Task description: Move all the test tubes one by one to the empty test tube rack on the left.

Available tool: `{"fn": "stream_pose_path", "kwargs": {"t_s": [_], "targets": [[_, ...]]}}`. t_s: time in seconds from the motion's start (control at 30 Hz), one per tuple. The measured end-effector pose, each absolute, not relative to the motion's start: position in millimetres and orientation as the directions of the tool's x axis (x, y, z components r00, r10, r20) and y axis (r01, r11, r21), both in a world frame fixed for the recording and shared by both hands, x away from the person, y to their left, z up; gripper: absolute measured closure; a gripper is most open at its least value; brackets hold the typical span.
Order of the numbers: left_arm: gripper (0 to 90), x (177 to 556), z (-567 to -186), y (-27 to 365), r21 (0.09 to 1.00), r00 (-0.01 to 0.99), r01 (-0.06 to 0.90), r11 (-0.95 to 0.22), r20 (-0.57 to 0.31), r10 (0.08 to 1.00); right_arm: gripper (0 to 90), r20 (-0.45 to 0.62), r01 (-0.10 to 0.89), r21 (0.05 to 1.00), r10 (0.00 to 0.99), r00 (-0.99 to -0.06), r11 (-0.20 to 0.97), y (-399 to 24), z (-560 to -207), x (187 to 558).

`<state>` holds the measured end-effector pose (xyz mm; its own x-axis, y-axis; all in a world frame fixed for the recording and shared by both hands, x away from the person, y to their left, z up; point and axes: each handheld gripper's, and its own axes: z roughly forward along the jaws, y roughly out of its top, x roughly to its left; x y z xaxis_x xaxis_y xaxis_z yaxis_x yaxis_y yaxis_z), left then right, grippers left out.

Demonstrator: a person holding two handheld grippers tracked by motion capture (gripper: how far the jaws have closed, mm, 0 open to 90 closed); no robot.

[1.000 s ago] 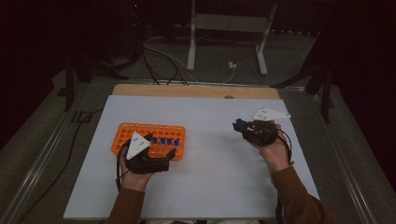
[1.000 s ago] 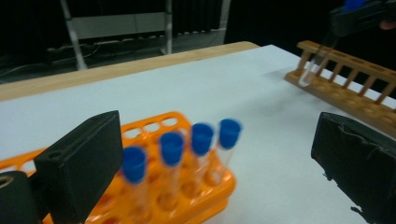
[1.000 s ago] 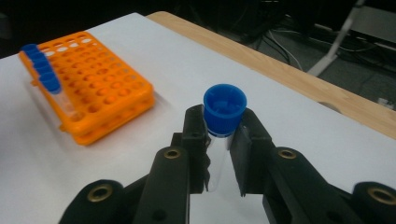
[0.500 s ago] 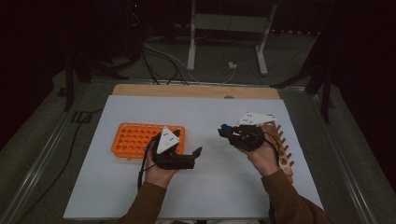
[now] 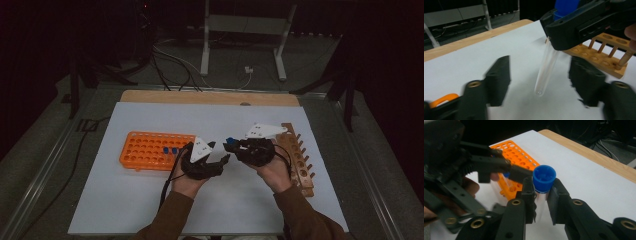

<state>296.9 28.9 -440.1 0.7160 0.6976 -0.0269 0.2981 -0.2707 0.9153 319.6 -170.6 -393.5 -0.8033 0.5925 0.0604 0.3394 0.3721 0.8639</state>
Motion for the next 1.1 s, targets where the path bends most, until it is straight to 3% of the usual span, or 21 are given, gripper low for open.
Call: {"fn": "stream_pose_path", "kwargs": {"t_s": [0.1, 0.37, 0.53, 0.83, 0.93, 1.1], "targets": [[55.1, 297, -441, 27, 0.913, 0.723, 0.296, -0.28, -0.022, 0.691, 76.4, 0.067, 0.342, 0.863, 0.587, -0.807, 0.372, -169, -394, 320], [75.5, 294, -440, 27, 0.921, 0.742, 0.265, -0.284, -0.006, 0.671, 76.4, 0.074, 0.345, 0.86, 0.578, -0.812, 0.375, -166, -396, 320], [78.0, 294, -441, 28, 0.922, 0.753, 0.259, -0.286, -0.008, 0.658, 73.8, 0.094, 0.362, 0.856, 0.578, -0.811, 0.368, -166, -396, 320], [78.2, 296, -443, 39, 0.919, 0.738, 0.289, -0.267, -0.036, 0.674, 25.7, 0.107, 0.38, 0.866, 0.624, -0.774, 0.324, -184, -394, 322], [78.2, 294, -442, 46, 0.921, 0.735, 0.294, -0.255, -0.048, 0.676, 14.9, 0.091, 0.374, 0.873, 0.649, -0.755, 0.313, -193, -395, 323], [78.3, 289, -439, 60, 0.924, 0.728, 0.297, -0.242, -0.055, 0.684, 4.6, 0.073, 0.383, 0.87, 0.687, -0.723, 0.311, -210, -400, 324]]}}
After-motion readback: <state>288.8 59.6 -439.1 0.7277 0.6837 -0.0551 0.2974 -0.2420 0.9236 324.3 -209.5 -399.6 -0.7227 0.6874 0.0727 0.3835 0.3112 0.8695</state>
